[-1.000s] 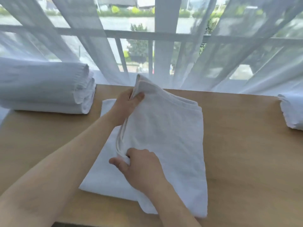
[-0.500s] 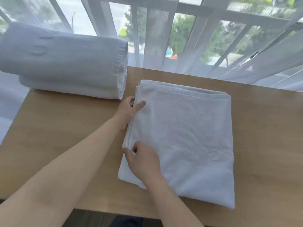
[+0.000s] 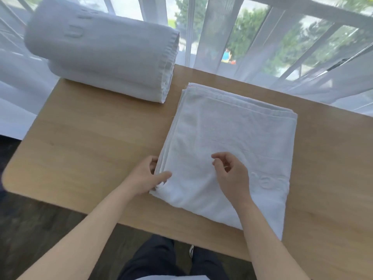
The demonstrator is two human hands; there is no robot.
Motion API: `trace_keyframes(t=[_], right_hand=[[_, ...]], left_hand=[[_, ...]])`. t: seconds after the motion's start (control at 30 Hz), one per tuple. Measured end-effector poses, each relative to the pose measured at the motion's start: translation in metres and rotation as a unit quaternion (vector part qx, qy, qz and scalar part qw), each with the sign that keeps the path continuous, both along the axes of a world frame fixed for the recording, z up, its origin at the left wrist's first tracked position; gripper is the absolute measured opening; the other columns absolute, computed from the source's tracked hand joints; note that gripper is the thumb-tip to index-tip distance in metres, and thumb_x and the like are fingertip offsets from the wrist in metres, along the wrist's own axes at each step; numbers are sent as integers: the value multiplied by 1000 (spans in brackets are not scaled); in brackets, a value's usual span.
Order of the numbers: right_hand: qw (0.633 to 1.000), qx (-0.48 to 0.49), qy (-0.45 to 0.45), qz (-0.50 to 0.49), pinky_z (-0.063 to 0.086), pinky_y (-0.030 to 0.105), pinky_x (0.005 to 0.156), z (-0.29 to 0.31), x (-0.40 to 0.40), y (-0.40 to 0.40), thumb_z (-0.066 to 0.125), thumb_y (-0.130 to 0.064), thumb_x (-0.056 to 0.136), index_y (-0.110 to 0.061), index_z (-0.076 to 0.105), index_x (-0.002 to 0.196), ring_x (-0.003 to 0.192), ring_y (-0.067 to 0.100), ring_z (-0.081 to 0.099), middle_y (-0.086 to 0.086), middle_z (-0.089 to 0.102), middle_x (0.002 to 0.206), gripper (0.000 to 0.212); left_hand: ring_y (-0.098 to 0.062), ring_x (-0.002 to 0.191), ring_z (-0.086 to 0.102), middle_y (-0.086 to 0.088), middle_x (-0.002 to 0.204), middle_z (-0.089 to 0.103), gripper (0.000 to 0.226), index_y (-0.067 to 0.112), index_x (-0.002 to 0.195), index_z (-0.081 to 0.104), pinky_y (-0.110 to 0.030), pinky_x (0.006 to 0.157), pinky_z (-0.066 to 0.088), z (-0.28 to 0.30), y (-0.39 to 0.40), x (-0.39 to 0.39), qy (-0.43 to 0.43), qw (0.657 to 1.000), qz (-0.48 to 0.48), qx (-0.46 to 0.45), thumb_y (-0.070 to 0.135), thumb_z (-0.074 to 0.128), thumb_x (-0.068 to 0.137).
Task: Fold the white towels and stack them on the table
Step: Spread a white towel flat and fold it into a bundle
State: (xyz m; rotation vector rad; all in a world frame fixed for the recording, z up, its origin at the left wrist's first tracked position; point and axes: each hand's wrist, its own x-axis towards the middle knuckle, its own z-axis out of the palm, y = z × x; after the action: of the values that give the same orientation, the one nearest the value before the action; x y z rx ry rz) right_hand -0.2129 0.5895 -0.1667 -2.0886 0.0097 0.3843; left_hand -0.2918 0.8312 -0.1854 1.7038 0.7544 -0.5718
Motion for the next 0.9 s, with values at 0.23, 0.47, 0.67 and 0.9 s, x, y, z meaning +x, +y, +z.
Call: trace_keyframes(t=[0.23, 0.47, 0.67, 0.9], right_hand=[[945, -259, -160, 120, 22, 42, 114, -25, 7, -79, 63, -26, 94, -29, 60, 132, 135, 24, 43, 0, 52, 143, 38], [902, -330, -118, 250, -13, 29, 121, -32, 14, -107, 20, -43, 105, -44, 13, 157, 153, 6, -3, -14, 4, 167, 53], [923, -327, -69, 190, -11, 33, 123, -29, -7, -110, 16, -43, 107, -39, -2, 158, 152, 8, -12, -10, -10, 167, 55], [948, -285, -54, 128, 29, 35, 114, -20, -43, -85, 27, -48, 104, -32, 29, 152, 130, 18, 34, -2, 37, 146, 50]], left_hand=[[-1, 95, 63, 17, 99, 70, 21, 34, 101, 68, -18, 67, 44, 7, -5, -35, 17, 998, 52, 42, 41, 78, 84], [-8, 87, 69, 14, 92, 73, 23, 35, 97, 63, -17, 58, 48, -1, -76, -49, -42, 977, 204, 45, 29, 81, 84], [-29, 82, 65, -12, 92, 70, 24, 6, 92, 63, -38, 70, 50, -8, -84, 9, -97, 955, 217, 176, 26, 76, 86], [-21, 132, 48, -7, 146, 50, 51, 15, 139, 56, -18, 111, 34, 2, -71, 125, -240, 917, 188, 255, 20, 72, 91]])
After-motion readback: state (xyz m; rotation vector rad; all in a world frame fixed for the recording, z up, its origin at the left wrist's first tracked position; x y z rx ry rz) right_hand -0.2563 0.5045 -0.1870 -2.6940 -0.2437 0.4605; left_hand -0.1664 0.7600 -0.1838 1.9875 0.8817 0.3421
